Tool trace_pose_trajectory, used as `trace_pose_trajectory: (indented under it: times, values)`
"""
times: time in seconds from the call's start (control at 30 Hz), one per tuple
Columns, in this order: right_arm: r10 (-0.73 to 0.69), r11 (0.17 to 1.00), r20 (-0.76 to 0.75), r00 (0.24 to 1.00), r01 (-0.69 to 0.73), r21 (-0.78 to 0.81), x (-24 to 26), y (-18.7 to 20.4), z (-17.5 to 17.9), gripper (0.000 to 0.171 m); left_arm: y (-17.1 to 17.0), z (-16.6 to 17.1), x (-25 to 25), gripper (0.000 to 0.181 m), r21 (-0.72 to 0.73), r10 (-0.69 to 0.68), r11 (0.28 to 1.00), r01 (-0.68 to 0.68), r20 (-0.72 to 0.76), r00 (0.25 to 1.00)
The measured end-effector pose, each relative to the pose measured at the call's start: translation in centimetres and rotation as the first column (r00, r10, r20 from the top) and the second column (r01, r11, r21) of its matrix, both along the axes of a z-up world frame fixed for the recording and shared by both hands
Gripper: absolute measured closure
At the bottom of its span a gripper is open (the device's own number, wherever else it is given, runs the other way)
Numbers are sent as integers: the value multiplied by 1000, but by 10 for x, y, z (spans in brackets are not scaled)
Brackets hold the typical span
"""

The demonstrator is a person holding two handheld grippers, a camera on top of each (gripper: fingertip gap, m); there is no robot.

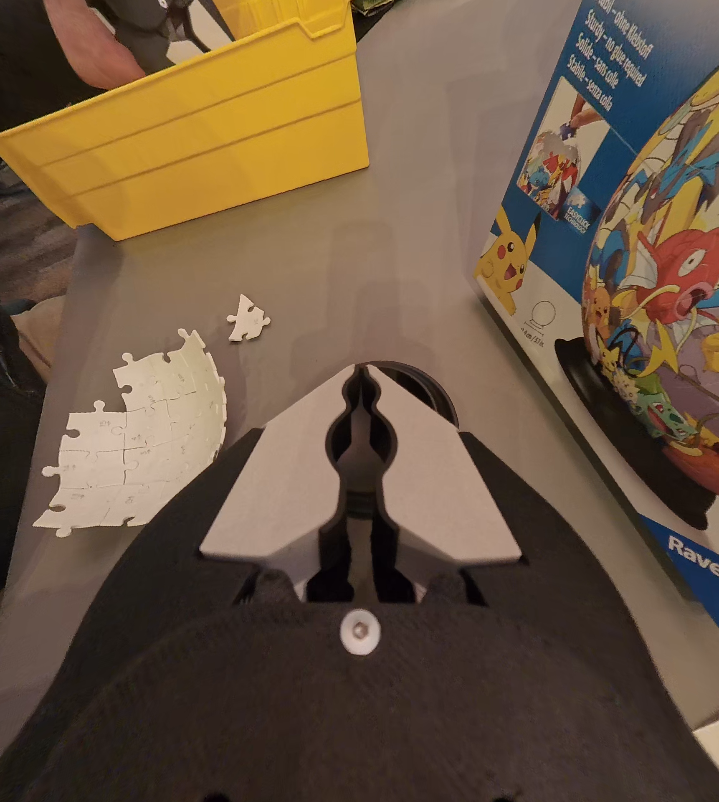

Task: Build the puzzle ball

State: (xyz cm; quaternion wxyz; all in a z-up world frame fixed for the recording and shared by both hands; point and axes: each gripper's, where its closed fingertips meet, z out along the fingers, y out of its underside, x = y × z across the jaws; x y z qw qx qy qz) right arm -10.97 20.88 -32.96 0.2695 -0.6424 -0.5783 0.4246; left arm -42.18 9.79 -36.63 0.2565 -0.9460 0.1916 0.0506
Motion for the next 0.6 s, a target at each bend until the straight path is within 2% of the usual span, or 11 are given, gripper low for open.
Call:
trace_pose_trajectory:
  times: [0.13, 0.27, 0.33, 0.6]
  values:
    - [1, 1000, -1, 1000, -1, 0, 0, 0, 0, 171, -8, -2, 0, 181, 2, 3, 1000, -3, -11, 1000]
    - [5, 1000, 2, 1000, -5, -1, -1, -2, 0, 171, 5, 2, -2, 153, 40, 8, 999, -7, -10, 1000]
    - [6, 1000, 2, 1000, -6, 1, -1, -2, 0, 171, 10, -1, -5, 150, 29, -10, 1000, 11, -30, 1000]
    - [3, 1000, 3, 1000, -3, -2, 0, -1, -1, 171, 17, -4, -3, 144, -1, -24, 1000, 24, 90, 996]
